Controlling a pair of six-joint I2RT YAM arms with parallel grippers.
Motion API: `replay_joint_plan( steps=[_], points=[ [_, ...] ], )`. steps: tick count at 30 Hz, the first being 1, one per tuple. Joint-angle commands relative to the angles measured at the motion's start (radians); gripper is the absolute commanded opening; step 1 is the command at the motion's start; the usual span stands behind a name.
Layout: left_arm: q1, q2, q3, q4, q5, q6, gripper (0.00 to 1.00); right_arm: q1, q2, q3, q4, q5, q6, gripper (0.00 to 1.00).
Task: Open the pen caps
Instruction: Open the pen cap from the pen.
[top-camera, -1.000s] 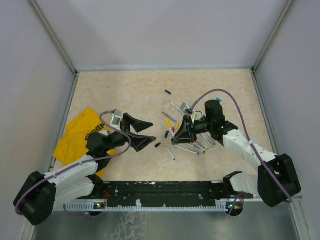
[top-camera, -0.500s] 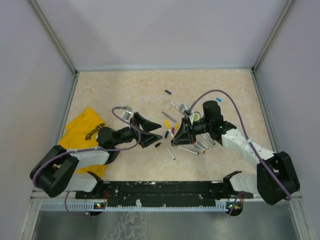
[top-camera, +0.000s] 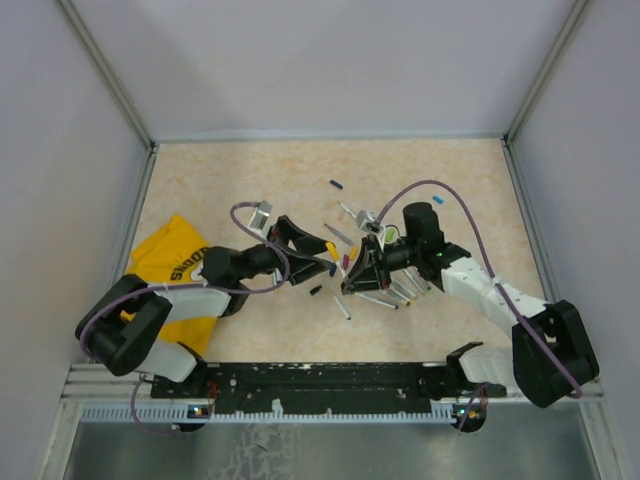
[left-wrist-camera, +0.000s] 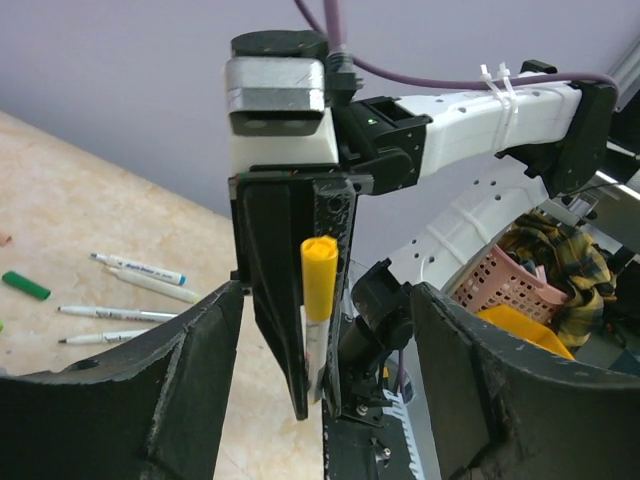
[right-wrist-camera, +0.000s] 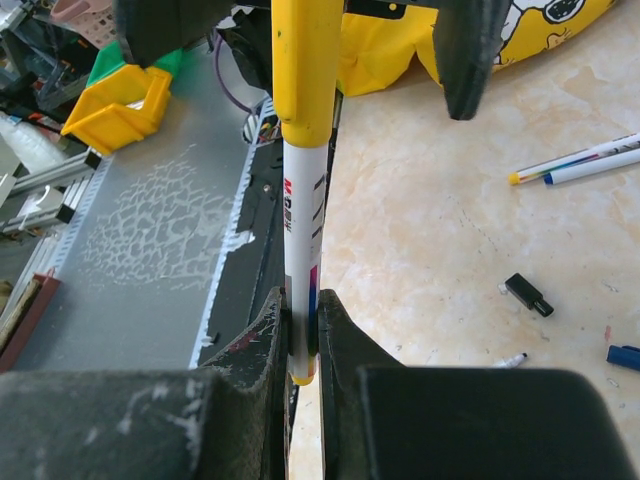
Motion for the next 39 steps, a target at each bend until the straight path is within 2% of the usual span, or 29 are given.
replay_joint_plan(
  steps=[1, 5, 9, 10, 12, 13, 14, 15, 17, 18, 20, 23, 26, 33, 35, 38, 39],
  points=[
    [-0.025, 0.012, 0.05, 0.068, 0.004, 0.022, 0.68, 0.012, 0.005, 0.043, 0.022, -0.02, -0.018, 0.0],
    [-0.027, 0.032, 0.075, 0.067, 0.01, 0.013, 0.51, 0.014, 0.007, 0.043, 0.02, -0.02, -0.019, 0.0],
    [-0.027, 0.047, 0.089, 0.052, 0.023, 0.006, 0.3, 0.015, 0.007, 0.045, 0.018, -0.018, -0.019, 0.0],
    [-0.027, 0.05, 0.091, 0.051, 0.025, 0.006, 0.24, 0.014, 0.007, 0.045, 0.016, -0.018, -0.019, 0.0],
    [-0.027, 0.054, 0.09, 0.05, 0.028, 0.006, 0.05, 0.014, 0.007, 0.046, 0.016, -0.017, -0.019, 0.0],
    [-0.027, 0.053, 0.088, 0.05, 0.025, 0.005, 0.0, 0.014, 0.007, 0.046, 0.016, -0.017, -0.019, 0.0],
    [-0.027, 0.05, 0.083, 0.053, 0.02, 0.004, 0.0, 0.014, 0.003, 0.048, 0.014, -0.016, -0.019, 0.01],
    [-0.027, 0.046, 0.077, 0.054, 0.011, 0.005, 0.0, 0.014, -0.002, 0.05, 0.013, -0.014, -0.018, 0.09],
    [-0.027, 0.033, 0.059, 0.053, -0.007, 0.009, 0.0, 0.014, -0.019, 0.054, 0.01, 0.004, -0.019, 0.32],
    [-0.027, 0.026, 0.049, 0.052, -0.018, 0.011, 0.0, 0.014, -0.031, 0.053, 0.015, 0.018, -0.014, 0.4],
    [-0.033, 0.013, 0.025, 0.051, -0.046, 0.019, 0.0, 0.014, -0.062, 0.03, 0.081, 0.056, 0.034, 0.45],
    [-0.049, -0.004, -0.011, 0.041, -0.095, 0.042, 0.0, 0.014, -0.108, -0.022, 0.207, 0.121, 0.12, 0.45],
    [-0.062, -0.012, -0.025, 0.041, -0.124, 0.052, 0.0, 0.021, -0.113, -0.045, 0.271, 0.136, 0.162, 0.43],
    [-0.081, -0.006, -0.01, 0.034, -0.149, 0.055, 0.0, 0.075, -0.085, -0.041, 0.241, 0.173, 0.132, 0.34],
    [-0.081, -0.012, -0.013, 0.031, -0.168, 0.064, 0.0, 0.078, -0.079, -0.035, 0.225, 0.176, 0.121, 0.23],
    [-0.076, -0.032, -0.027, 0.021, -0.234, 0.088, 0.0, 0.083, -0.073, -0.032, 0.214, 0.177, 0.115, 0.0],
    [-0.069, -0.039, -0.036, 0.023, -0.264, 0.091, 0.0, 0.086, -0.071, -0.03, 0.21, 0.179, 0.112, 0.0]
  ],
)
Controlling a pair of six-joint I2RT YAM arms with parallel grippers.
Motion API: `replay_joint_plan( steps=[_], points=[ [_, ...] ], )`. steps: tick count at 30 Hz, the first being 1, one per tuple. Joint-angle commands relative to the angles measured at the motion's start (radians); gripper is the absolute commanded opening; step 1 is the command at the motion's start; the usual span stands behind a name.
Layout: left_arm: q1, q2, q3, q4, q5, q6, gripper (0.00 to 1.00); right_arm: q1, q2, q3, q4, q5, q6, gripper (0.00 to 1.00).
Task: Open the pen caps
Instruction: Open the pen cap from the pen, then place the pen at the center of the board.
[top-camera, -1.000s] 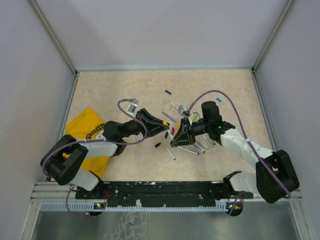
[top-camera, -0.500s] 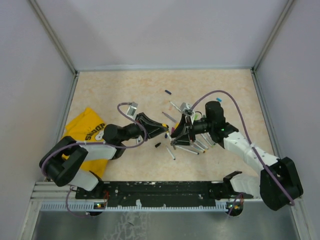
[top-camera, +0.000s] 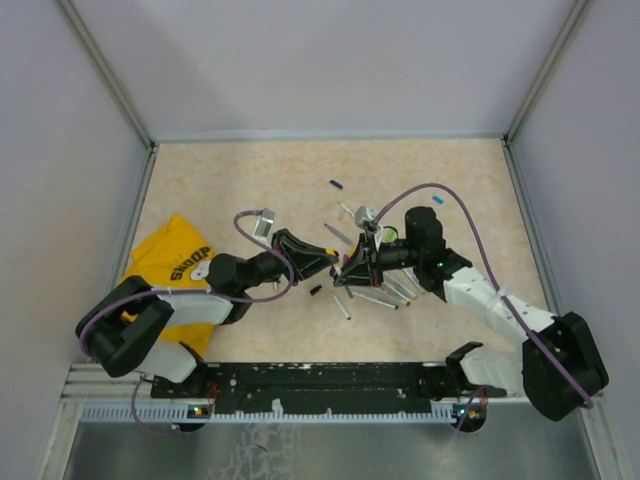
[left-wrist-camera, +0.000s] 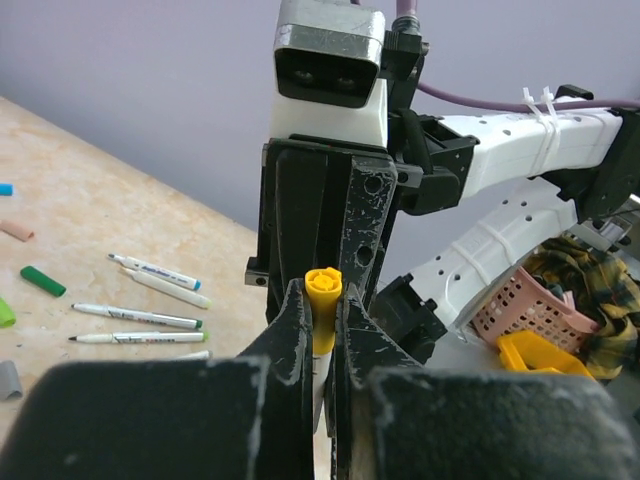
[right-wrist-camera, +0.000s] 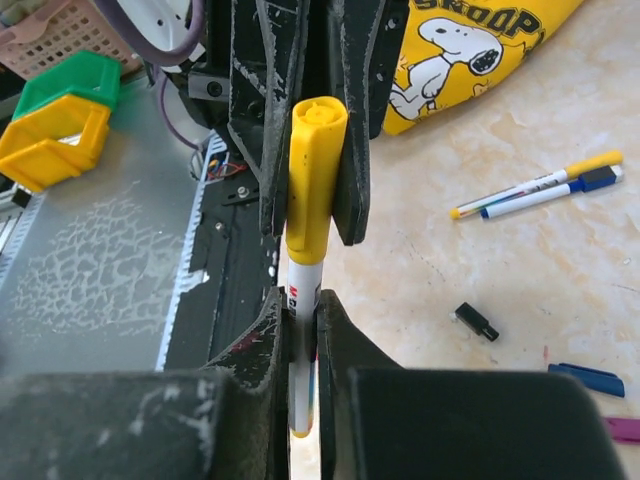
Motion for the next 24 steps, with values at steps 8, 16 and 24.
replay_joint_plan(
  steps=[8, 16, 24],
  points=[
    [0.221, -0.077, -0.021, 0.091, -0.233, -0.047, 0.0, 0.044, 0.077, 0.05, -0.048, 0.0, -0.023, 0.0],
    [0.455, -0.195, -0.023, -0.028, -0.146, -0.135, 0.0, 0.044, 0.125, 0.102, -0.125, 0.135, -0.068, 0.0],
    [0.457, -0.293, -0.018, -0.733, -0.179, 0.005, 0.0, 0.079, 0.327, 0.396, -0.413, 0.578, -0.296, 0.0]
  ],
)
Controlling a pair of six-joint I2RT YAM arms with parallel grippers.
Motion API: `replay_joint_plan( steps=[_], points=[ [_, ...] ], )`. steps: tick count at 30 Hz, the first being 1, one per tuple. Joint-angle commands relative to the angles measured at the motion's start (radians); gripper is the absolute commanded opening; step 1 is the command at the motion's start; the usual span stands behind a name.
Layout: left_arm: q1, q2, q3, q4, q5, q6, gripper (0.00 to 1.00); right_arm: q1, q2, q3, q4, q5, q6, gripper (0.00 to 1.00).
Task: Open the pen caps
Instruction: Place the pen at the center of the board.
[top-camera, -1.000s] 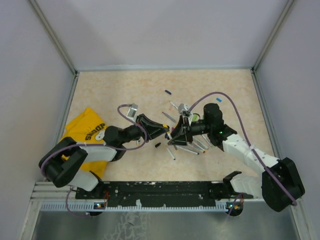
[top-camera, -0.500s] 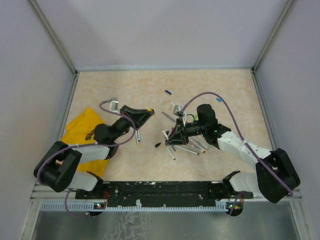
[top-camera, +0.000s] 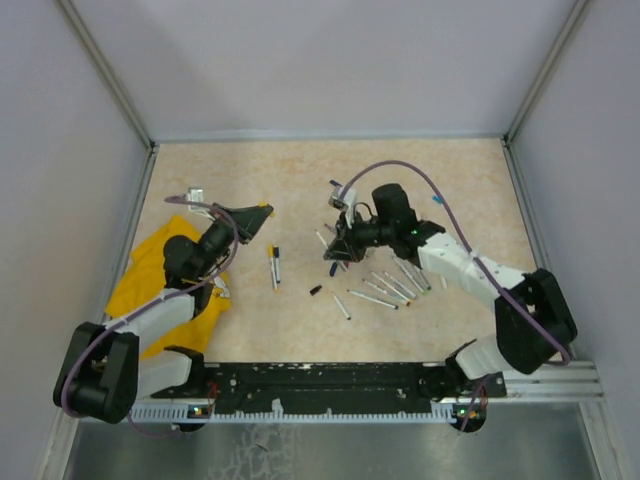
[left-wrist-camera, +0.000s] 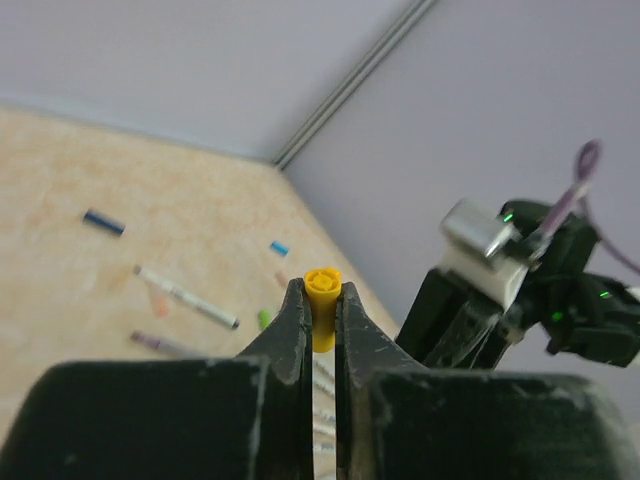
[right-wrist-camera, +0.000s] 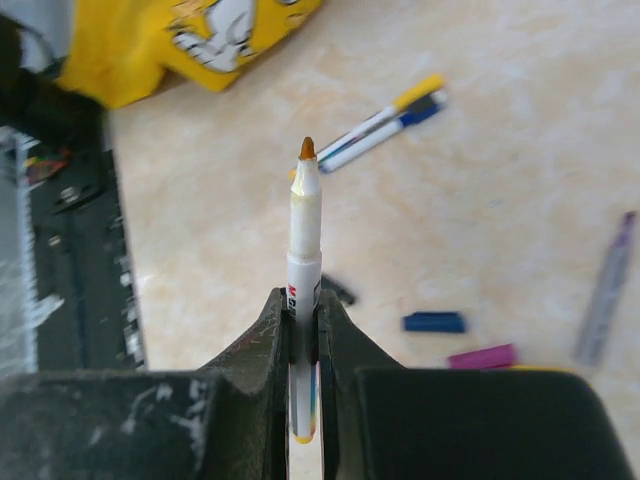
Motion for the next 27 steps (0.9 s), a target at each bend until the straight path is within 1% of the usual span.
replay_joint_plan(
  steps=[1, 3, 5, 10, 16, 27],
  points=[
    [0.006, -0.015, 0.044, -0.51, -0.031, 0.083, 0.0, 0.04, 0.16, 0.223, -0.162, 0.287, -0.153, 0.0],
    [0.006, -0.016, 0.063, -0.615, -0.057, 0.097, 0.0, 0.064, 0.254, 0.307, -0.218, 0.378, -0.17, 0.0],
    [0.007, -0.022, 0.076, -0.684, -0.089, 0.111, 0.0, 0.075, 0.347, 0.381, -0.25, 0.452, -0.172, 0.0],
    [0.006, -0.048, 0.082, -0.766, -0.175, 0.12, 0.0, 0.092, 0.51, 0.5, -0.29, 0.585, -0.17, 0.0],
    [0.006, -0.078, 0.057, -0.766, -0.167, 0.12, 0.0, 0.099, 0.612, 0.596, -0.306, 0.654, -0.189, 0.0],
    [0.006, -0.097, 0.038, -0.759, -0.143, 0.104, 0.0, 0.127, 0.703, 0.674, -0.342, 0.671, -0.217, 0.0]
  ],
)
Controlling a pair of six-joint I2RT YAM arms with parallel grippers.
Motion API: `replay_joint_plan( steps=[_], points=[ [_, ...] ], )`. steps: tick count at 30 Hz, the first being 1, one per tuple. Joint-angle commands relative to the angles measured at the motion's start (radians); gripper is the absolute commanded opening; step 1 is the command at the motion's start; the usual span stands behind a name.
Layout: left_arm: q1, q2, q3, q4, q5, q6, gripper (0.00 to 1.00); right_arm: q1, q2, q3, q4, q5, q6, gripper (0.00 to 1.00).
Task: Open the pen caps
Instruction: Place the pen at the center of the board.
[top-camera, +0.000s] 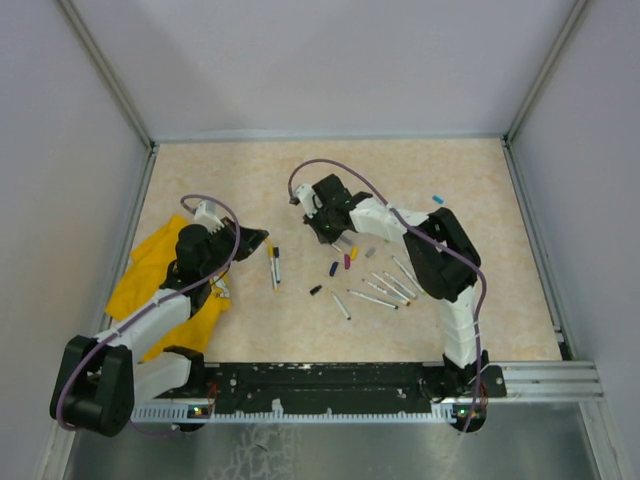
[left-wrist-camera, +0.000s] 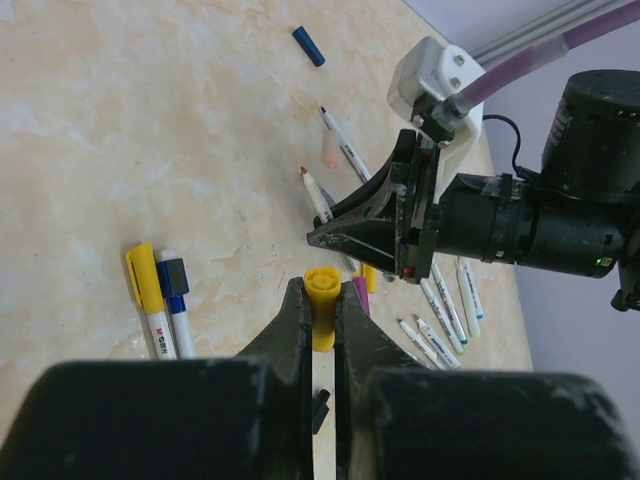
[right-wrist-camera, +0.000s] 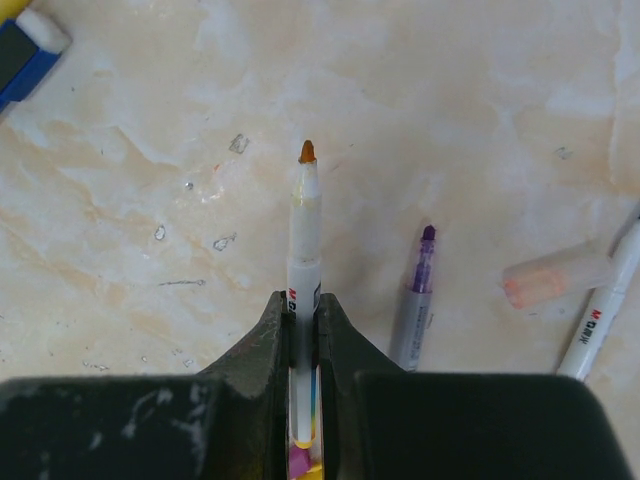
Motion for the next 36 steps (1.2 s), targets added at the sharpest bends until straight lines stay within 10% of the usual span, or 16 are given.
replay_joint_plan(
  steps=[1, 36],
  points=[
    [0.006, -0.019, -0.009, 0.003, 0.008, 0.003, 0.0, 0.027, 0.023, 0.053, -0.023, 0.024, -0.027, 0.0],
    [0.005, 0.059, 0.039, 0.018, 0.122, -0.027, 0.0, 0.021, -0.216, -0.003, -0.078, -0.065, -0.06, 0.47]
  ],
)
